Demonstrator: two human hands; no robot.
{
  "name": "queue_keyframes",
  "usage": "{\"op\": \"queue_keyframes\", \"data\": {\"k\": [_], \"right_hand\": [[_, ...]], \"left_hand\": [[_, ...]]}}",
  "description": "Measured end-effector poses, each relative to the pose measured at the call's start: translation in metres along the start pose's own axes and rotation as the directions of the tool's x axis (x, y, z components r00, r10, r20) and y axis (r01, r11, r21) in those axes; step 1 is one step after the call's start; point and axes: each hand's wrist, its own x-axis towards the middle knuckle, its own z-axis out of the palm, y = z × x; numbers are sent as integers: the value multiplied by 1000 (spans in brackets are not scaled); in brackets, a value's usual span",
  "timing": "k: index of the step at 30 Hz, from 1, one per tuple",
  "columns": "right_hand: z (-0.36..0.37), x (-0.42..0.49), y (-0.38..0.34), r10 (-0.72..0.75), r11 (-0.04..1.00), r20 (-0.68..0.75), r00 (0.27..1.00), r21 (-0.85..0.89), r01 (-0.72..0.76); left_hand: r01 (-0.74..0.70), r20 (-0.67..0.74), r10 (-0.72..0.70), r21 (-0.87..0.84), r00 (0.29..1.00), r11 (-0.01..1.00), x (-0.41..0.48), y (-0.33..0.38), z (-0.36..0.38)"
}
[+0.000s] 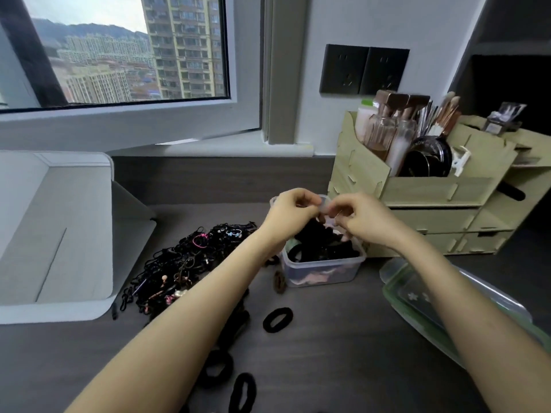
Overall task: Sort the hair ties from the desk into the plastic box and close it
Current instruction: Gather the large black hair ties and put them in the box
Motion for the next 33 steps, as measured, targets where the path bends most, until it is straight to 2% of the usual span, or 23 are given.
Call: {"op": "queue_keyframes", "data": {"k": [2,4,5,7,9,14,18,21,23,25,28,33], "right_hand": [[-2,2,4,2,999,-117,993,-50,-8],[2,4,7,-26,992,-161,987,-126,6],[5,4,8,-42,991,-153,987,-135,22],[11,4,9,-70,992,-101,992,-112,58],[16,3,11,-68,993,-28,997,-96,65],[20,-2,17,-27,982,194,981,-177,62],[20,2,12,-21,952,347,938,-280,125],[22,7,7,35,927,432,901,-351,132],[23,11,5,78,918,469,880,-378,121],[26,13,3,117,897,476,872,-427,114],[30,10,2,128,886,427,895,-454,90],[25,1,1,74,910,325,943,-409,69]], "left_hand": [[-1,70,-13,207,997,978,9,-10,5],[-76,95,33,496,995,865,12,-17,5],[-119,116,65,561,991,819,11,-20,5],[-164,183,69,579,981,799,8,-24,3],[-178,267,8,616,964,767,3,-26,0],[-282,498,-182,714,848,641,-9,-23,-4],[-346,548,-300,779,781,523,-8,-15,-1],[-387,544,-330,813,771,435,-5,-11,3],[-399,551,-249,789,797,468,-4,-13,1],[-377,517,-98,729,850,571,-8,-17,-5],[-297,344,76,651,936,699,-18,-22,-19],[-268,259,115,692,959,670,-28,-24,-28]]}}
